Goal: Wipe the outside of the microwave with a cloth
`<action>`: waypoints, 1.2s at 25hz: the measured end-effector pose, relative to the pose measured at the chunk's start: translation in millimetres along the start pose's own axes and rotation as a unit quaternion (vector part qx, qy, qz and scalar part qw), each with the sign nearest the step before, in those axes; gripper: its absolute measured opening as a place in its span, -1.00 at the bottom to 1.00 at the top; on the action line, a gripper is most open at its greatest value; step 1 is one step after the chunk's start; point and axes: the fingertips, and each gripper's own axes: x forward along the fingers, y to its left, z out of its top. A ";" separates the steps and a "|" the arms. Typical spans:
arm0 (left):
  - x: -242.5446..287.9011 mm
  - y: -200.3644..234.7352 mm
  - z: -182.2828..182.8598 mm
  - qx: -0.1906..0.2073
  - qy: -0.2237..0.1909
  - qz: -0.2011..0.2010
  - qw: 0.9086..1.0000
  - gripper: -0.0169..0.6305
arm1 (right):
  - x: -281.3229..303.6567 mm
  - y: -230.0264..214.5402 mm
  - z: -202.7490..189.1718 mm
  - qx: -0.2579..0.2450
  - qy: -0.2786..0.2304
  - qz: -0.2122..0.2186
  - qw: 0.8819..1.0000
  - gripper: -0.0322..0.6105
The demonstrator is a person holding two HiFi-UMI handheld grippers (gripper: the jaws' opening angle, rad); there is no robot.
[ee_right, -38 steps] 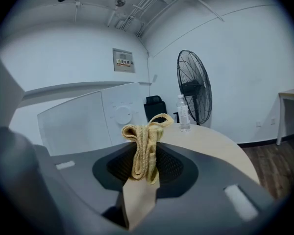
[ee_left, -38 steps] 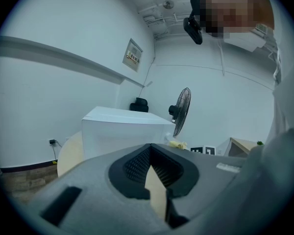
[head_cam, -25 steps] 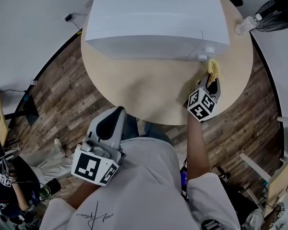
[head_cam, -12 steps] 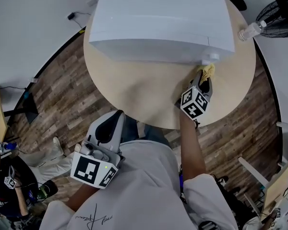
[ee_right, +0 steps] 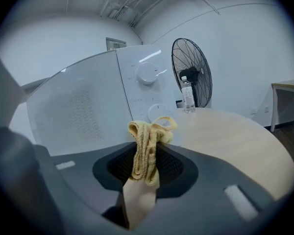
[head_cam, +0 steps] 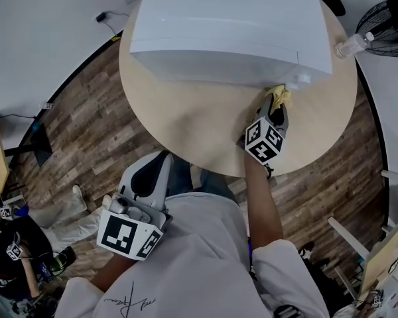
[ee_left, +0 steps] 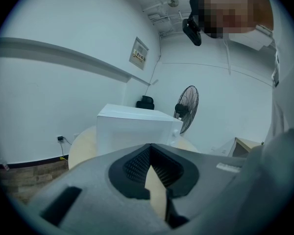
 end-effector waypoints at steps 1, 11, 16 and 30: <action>-0.6 1.6 0.1 -0.001 0.000 0.001 1.000 -0.97 | -0.3 4.5 -0.2 0.000 0.000 0.004 1.000 -0.52; -3.1 14.7 1.3 -0.010 -0.007 0.011 1.000 -0.97 | -3.0 46.6 -8.4 0.003 0.011 0.043 0.999 -0.52; -5.6 21.6 3.9 -0.016 -0.011 0.016 1.000 -0.97 | -7.9 69.8 -14.7 -0.008 0.019 0.067 0.998 -0.52; -18.2 40.2 3.1 -0.030 -0.019 0.040 0.999 -0.97 | -12.9 126.4 -32.2 -0.025 0.039 0.122 0.991 -0.52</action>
